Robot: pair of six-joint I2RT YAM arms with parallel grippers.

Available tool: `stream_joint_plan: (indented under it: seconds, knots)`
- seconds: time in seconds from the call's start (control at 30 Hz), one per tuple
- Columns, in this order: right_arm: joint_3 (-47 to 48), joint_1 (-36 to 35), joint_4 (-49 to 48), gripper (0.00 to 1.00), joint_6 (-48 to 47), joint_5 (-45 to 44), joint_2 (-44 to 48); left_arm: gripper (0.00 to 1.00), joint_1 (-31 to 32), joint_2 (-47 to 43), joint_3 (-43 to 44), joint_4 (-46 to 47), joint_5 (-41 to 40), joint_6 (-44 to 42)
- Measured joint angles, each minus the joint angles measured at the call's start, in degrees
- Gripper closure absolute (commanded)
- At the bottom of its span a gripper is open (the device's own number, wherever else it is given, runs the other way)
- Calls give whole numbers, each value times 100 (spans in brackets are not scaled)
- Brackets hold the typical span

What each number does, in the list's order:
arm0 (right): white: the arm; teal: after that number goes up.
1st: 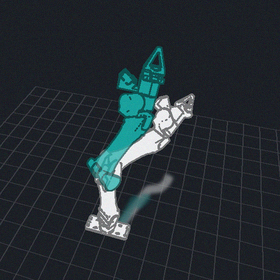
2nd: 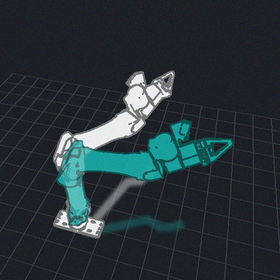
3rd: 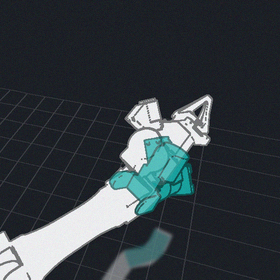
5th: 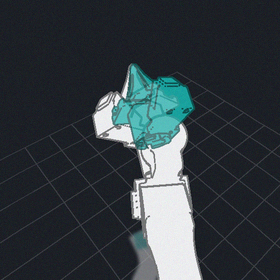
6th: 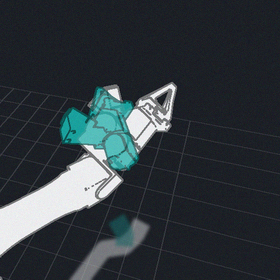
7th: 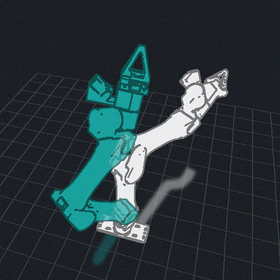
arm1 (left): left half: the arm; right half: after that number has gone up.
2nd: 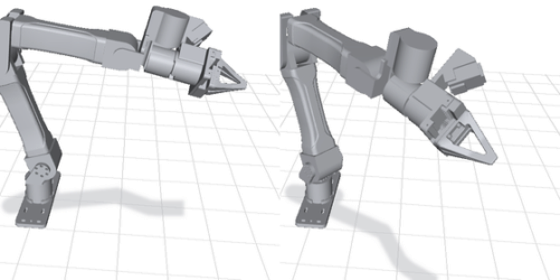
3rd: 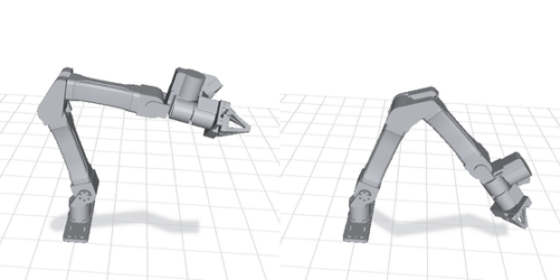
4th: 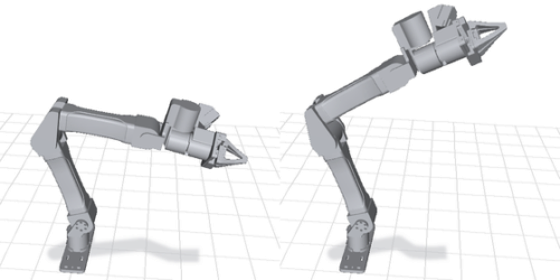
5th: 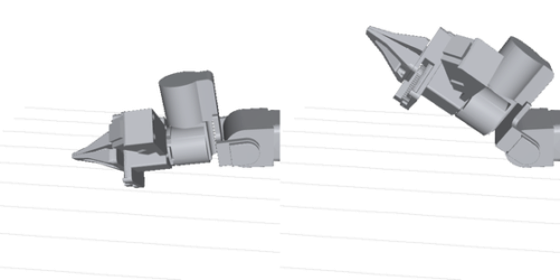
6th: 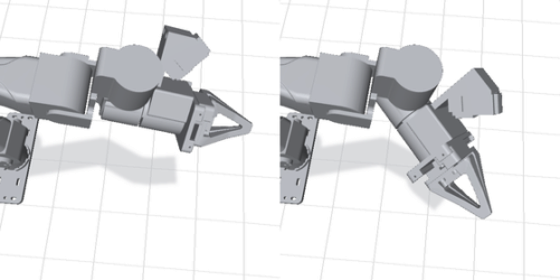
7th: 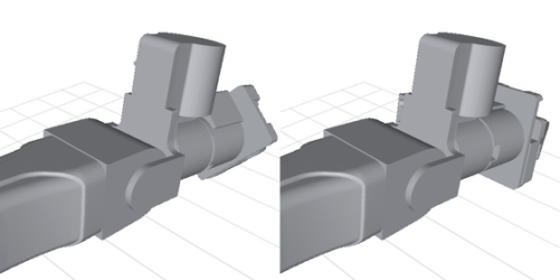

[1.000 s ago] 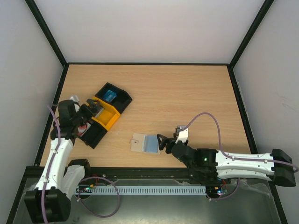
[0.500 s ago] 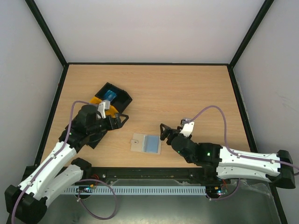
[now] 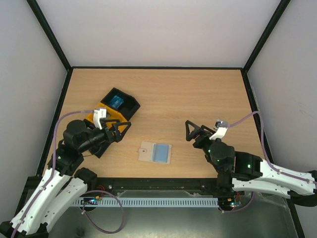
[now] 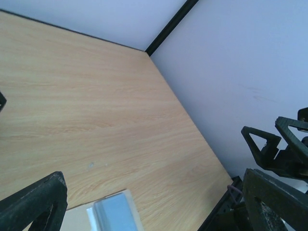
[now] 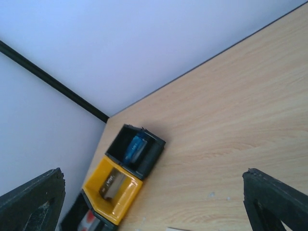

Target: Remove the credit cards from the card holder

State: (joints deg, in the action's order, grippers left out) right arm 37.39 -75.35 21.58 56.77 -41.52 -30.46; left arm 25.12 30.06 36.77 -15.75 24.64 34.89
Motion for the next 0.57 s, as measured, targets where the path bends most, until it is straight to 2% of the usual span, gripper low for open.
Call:
stream_joint_plan:
  seconds: [0.57]
  knots:
    - [-70,0,188,2,-9,-15,656,0,0,-160,31,103,-299,168]
